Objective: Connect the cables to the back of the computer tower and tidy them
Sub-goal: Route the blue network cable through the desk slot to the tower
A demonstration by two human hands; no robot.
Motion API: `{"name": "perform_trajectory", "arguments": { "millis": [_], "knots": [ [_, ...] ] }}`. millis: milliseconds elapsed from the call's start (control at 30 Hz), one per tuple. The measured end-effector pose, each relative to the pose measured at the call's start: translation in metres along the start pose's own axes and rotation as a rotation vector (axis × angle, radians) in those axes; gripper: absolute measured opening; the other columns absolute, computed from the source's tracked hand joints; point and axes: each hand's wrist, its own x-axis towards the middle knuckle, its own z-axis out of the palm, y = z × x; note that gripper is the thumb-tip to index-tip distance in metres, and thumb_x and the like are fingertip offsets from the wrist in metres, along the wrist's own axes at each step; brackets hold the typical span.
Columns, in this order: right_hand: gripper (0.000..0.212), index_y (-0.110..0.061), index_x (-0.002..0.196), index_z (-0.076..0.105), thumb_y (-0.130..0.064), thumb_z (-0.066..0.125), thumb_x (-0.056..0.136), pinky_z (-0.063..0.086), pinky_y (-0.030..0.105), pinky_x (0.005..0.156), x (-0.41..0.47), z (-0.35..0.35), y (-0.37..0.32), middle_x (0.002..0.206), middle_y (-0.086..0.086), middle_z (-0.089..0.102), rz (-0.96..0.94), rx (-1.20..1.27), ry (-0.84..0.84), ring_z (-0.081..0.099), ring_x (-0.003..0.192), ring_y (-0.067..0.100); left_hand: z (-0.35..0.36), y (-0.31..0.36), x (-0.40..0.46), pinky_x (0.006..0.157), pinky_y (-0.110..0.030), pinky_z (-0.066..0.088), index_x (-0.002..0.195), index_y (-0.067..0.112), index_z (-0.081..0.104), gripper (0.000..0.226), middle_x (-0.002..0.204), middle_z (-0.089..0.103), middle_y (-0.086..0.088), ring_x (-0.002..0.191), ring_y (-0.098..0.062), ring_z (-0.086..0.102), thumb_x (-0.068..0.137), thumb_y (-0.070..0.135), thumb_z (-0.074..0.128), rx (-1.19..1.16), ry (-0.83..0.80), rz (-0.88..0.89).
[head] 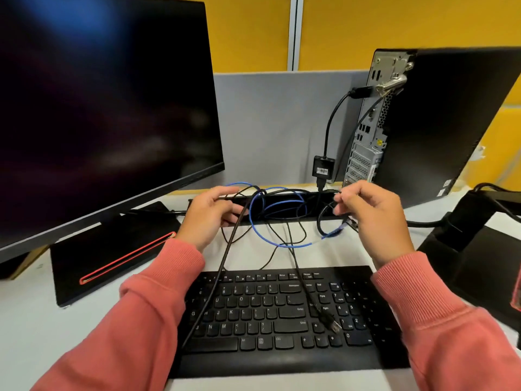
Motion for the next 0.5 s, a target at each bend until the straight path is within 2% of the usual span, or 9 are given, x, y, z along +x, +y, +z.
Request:
{"name": "perform_trajectory", "arguments": {
  "millis": [67,100,200,267,333,400,500],
  "knots": [
    [0.026,-0.013,0.066,0.069,-0.005,0.059,0.088,0.049,0.032,0.073,-0.003,0.001,-0.001,0.067,0.014,0.068,0.044,-0.065,-0.125,0.062,0.065,0.018,-0.003,-0.011,0.006,0.060,-0.028,0.048,0.119,0.009,0.067,0.031,0.072,0.076,-0.003,0.057,-0.012,0.061,0.099,-0.003,0.047,0.083,0.060,-0.065],
    [0.025,-0.012,0.062,0.069,-0.005,0.060,0.084,0.050,0.034,0.072,-0.004,0.003,0.000,0.066,0.016,0.067,0.060,-0.111,-0.188,0.061,0.063,0.019,-0.003,-0.015,0.007,0.058,-0.028,0.048,0.117,0.008,0.069,0.027,0.073,0.075,-0.004,0.055,-0.012,0.061,0.100,0.000,0.049,0.123,0.061,-0.089],
    [0.021,-0.015,0.059,0.071,-0.024,0.057,0.073,0.056,0.048,0.082,-0.008,0.007,0.005,0.067,0.014,0.070,0.124,-0.239,-0.312,0.063,0.064,0.023,0.008,-0.015,0.006,0.051,-0.018,0.047,0.108,0.011,0.074,0.018,0.091,0.078,-0.006,0.057,-0.010,0.063,0.102,0.011,0.057,0.224,-0.042,-0.158],
    [0.028,-0.016,0.062,0.074,-0.032,0.055,0.076,0.054,0.052,0.088,-0.009,0.009,0.007,0.069,0.013,0.072,0.166,-0.250,-0.356,0.065,0.068,0.026,0.017,-0.015,0.006,0.046,-0.014,0.044,0.110,0.008,0.073,0.017,0.101,0.078,-0.013,0.055,-0.011,0.060,0.102,0.013,0.060,0.182,-0.083,-0.186],
    [0.041,-0.015,0.063,0.075,-0.037,0.054,0.091,0.052,0.048,0.091,-0.010,0.009,0.009,0.064,0.011,0.071,0.194,-0.249,-0.360,0.065,0.067,0.025,0.022,-0.017,0.005,0.047,-0.015,0.041,0.115,0.007,0.070,0.018,0.099,0.078,-0.014,0.053,-0.009,0.057,0.100,0.015,0.064,0.099,-0.109,-0.210],
    [0.052,-0.013,0.062,0.075,-0.039,0.051,0.100,0.050,0.039,0.088,-0.011,0.007,0.007,0.053,0.008,0.065,0.220,-0.271,-0.352,0.066,0.064,0.024,0.024,-0.016,0.006,0.052,-0.018,0.036,0.112,0.013,0.071,0.016,0.085,0.078,-0.004,0.057,-0.007,0.055,0.098,0.019,0.068,0.038,-0.120,-0.220],
    [0.045,-0.013,0.062,0.074,-0.030,0.056,0.099,0.049,0.032,0.077,-0.011,0.003,0.004,0.049,0.005,0.061,0.209,-0.331,-0.341,0.067,0.062,0.026,0.017,0.002,0.016,0.053,-0.019,0.033,0.096,0.014,0.076,0.010,0.065,0.063,0.006,0.055,-0.005,0.045,0.098,0.018,0.067,0.077,-0.019,-0.093]
  ]
}}
